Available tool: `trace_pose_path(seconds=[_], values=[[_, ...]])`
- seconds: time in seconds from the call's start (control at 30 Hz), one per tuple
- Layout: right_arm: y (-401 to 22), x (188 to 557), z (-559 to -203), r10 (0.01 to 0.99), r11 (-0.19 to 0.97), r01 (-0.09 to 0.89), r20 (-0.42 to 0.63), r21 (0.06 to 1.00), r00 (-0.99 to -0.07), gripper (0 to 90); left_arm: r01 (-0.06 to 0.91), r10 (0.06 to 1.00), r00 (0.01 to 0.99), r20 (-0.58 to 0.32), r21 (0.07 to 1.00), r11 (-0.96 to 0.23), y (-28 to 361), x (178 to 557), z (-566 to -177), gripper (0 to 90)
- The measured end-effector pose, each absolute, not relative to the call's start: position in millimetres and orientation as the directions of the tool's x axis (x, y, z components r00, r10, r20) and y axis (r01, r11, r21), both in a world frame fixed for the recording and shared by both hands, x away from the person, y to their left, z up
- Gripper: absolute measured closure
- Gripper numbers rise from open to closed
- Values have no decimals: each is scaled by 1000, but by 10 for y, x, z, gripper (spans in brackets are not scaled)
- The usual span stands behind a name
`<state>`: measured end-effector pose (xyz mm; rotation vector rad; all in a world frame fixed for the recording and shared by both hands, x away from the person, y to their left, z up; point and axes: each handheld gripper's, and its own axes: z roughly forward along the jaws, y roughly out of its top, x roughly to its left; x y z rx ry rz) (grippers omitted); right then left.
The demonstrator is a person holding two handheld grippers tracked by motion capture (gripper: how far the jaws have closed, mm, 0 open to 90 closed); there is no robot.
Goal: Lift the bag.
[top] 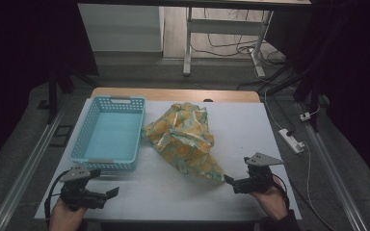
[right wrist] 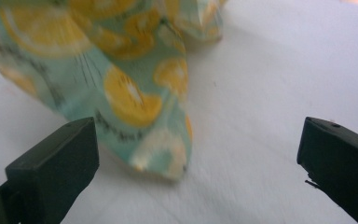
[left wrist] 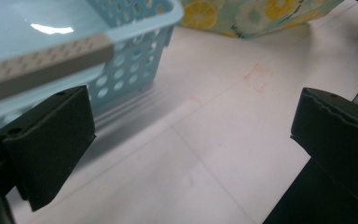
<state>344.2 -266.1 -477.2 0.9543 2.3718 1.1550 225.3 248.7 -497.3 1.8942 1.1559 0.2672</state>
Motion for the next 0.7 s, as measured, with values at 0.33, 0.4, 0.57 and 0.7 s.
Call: trace_pose_path(seconds=[0.33, 0.4, 0.57, 0.7], values=[[-2858, 3277, -4931, 723, 442, 490, 26, 751, -691, 0, 663, 854, 476, -211, 723, -192, 2642, 2130, -5165, 0], [-2888, 3246, -4960, 729, 446, 504, 27, 739, -684, 0, 674, 863, 464, -199, 712, -198, 2661, 2115, -5191, 0], [-2943, 3186, -5017, 739, 460, 535, 28, 709, -673, 0, 695, 872, 444, -207, 694, -189, 2691, 2114, -5208, 0], [-2949, 3195, -5025, 744, 460, 549, 36, 698, -668, 0, 710, 872, 442, -209, 676, -198, 2671, 2147, -5218, 0]])
